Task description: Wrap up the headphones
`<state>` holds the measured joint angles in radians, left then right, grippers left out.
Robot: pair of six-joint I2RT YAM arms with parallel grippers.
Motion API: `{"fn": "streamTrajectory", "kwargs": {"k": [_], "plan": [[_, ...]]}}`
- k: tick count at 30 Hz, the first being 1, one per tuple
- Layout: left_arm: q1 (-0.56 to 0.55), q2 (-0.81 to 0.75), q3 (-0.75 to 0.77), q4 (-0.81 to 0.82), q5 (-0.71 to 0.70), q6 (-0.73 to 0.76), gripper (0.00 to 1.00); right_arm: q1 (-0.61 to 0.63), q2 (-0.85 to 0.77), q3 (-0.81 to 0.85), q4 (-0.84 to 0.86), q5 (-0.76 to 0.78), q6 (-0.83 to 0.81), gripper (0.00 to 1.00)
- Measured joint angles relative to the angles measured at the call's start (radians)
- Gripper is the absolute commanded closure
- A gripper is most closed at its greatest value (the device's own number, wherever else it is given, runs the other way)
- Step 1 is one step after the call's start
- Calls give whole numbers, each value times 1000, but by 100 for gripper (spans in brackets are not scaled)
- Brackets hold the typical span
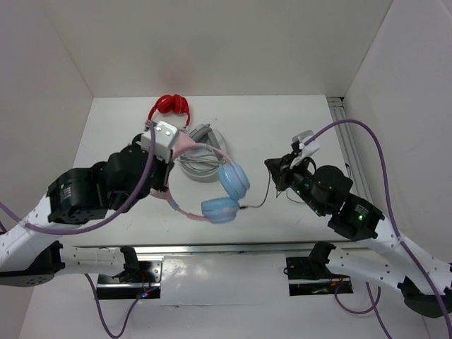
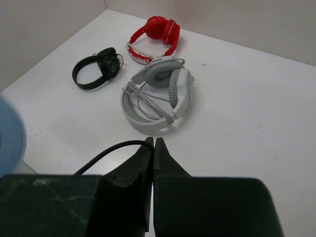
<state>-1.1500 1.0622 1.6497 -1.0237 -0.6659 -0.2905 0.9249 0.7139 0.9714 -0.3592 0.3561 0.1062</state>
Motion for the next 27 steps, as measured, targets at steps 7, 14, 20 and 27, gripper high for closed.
{"fn": "streamTrajectory", "kwargs": {"k": [7,14,20,27], "plan": [[2,-34,157,-121,-263,-278,100,-2,-2,-158,143,-85,34,100],[2,-87,185,-155,-363,-368,100,-2,58,-383,353,-319,26,98],[2,-28,241,-146,-376,-372,100,-3,65,-452,534,-380,19,78],[2,28,323,-84,-347,-371,100,-3,158,-539,662,-433,11,67]]}}
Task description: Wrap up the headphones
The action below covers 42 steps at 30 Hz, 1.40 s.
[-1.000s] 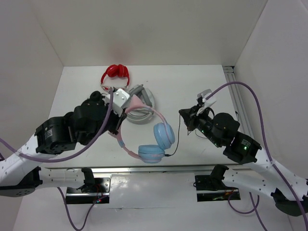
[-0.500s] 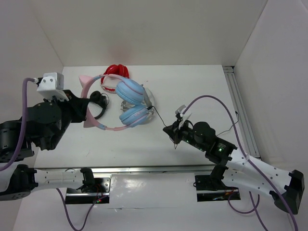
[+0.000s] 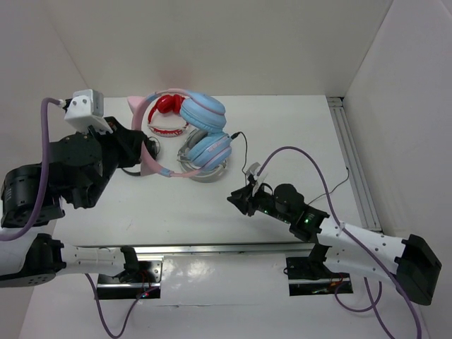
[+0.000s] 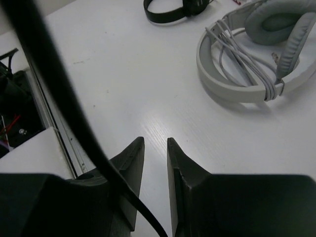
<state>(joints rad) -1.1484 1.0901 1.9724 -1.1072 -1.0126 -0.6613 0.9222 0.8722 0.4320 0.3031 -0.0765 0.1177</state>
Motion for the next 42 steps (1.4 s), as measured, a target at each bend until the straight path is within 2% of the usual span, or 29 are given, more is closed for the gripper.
{"fn": "streamTrajectory", "kwargs": {"k": [7,13,15,16,18,22,25,28,31,36,38,42], "plan": [[0,2,1,8,-12,-1,100,0,38,-49,53,51,-3,55],[0,-26,16,7,-76,2,100,0,-21,-130,51,124,21,54],[0,-42,22,8,-100,2,100,0,-40,-137,48,148,32,59],[0,-48,24,8,-110,3,100,0,-51,-139,48,159,39,68],[0,-59,24,7,-132,3,100,0,-72,-145,46,185,52,100],[0,-89,-21,24,-196,6,100,0,-113,-145,10,270,113,100],[0,-105,-137,95,-243,61,100,0,-151,-132,-75,346,160,100],[14,-90,-274,190,-266,145,100,8,-196,-61,-229,441,193,100],[124,-42,-377,294,-236,237,100,30,-222,75,-364,526,212,100],[430,82,-412,344,-74,293,100,36,-204,290,-522,596,237,100],[494,120,-431,370,-24,314,100,39,-182,354,-579,595,236,100],[518,186,-452,401,50,366,100,45,-98,458,-694,519,189,100]]}}
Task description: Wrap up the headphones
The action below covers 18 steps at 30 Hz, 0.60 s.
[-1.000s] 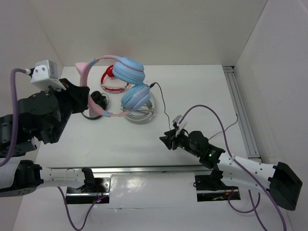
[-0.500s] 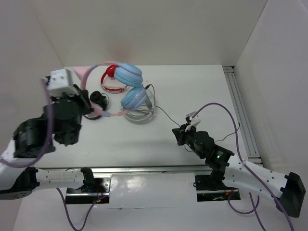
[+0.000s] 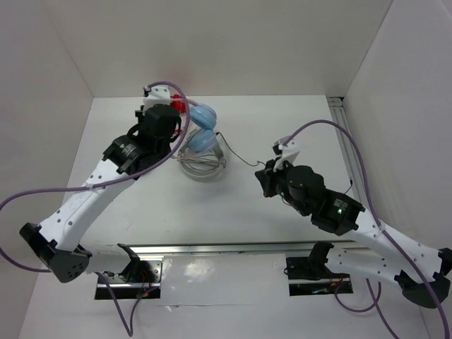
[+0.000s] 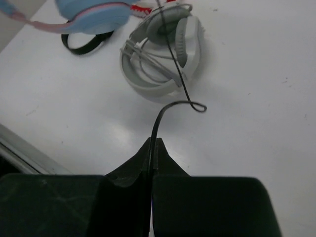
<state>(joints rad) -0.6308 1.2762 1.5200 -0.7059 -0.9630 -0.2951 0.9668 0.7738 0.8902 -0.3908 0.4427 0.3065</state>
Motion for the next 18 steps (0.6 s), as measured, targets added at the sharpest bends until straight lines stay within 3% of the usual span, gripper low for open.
{"fn": "streamTrajectory", "kwargs": {"k": [7,14,18], "plan": [[-55,103,-78,103,145,167,100,11,86,166,-183,-194,-147,100],[-257,137,-141,127,284,328,100,13,78,294,-261,-374,-282,100],[-361,167,-168,140,363,376,100,13,92,316,-278,-400,-316,100]]}}
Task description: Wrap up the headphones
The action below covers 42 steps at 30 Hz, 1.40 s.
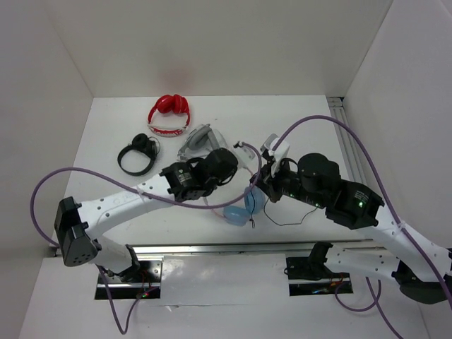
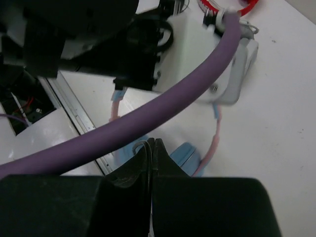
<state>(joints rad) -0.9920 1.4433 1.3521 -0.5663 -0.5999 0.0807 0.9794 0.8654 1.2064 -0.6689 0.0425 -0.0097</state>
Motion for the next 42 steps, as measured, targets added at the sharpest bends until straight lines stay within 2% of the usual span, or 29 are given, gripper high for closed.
{"fn": "streamTrajectory", "kwargs": {"k": [5,10,17,25,35,42], "plan": [[-84,-3,-47,-19,116,13,100,0,-23,-3,-4,104,-9,100],[-141,-82,-55,-61,217,34,100,2,-64,-21,-3,291,3,100],[-198,-136,-50,-82,390,47,100,3,3,-31,2,480,28,100],[-203,-168,-40,-117,430,47,100,11,-3,-74,2,553,47,100],[-208,-401,11,-103,455,42,100,12,-18,-146,54,589,106,100],[-208,-451,49,-83,455,5,100,13,-13,-182,135,577,137,100]]}}
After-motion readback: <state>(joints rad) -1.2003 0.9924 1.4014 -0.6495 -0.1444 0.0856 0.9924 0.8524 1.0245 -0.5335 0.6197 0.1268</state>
